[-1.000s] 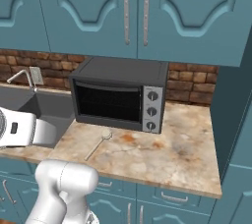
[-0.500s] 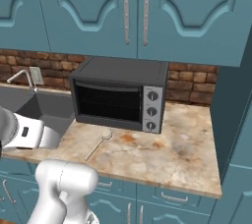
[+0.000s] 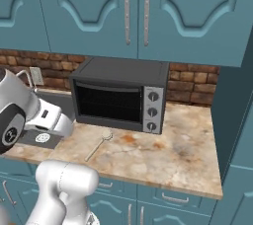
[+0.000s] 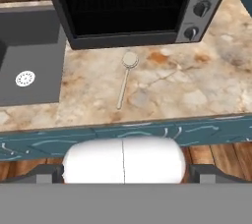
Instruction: Grab the spray bottle from the cabinet, then place it next to the cutting board for sanitizing. Then grab the dish brush from the countertop next to the sink and place it next to the cutting board.
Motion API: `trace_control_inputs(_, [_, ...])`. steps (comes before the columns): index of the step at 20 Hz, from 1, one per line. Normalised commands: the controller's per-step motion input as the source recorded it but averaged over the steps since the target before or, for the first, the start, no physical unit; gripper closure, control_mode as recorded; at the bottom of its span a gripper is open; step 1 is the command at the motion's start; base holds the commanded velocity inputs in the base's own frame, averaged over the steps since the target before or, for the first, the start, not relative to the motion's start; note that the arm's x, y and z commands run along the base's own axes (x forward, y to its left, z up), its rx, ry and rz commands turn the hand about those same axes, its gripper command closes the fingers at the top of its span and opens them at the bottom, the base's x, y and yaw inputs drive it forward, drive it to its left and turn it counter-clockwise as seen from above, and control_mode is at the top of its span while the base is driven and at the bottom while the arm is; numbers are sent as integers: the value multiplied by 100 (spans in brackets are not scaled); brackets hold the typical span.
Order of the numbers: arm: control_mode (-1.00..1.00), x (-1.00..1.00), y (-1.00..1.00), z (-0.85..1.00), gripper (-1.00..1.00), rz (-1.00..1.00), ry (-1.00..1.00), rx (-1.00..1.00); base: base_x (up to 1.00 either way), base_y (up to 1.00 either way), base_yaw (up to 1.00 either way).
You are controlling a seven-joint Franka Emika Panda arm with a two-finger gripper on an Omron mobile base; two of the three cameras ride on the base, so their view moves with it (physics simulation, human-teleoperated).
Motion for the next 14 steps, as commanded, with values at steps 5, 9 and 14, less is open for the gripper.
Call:
trace_control_inputs(5, [-100,34,-15,-74,-100,0,0,3,0,0,0])
trace_control_inputs(9, [-100,59,-8,-53,-100,0,0,4,0,0,0])
trace_control_inputs(14, [-100,67,0,-39,-100,0,7,1,0,0,0])
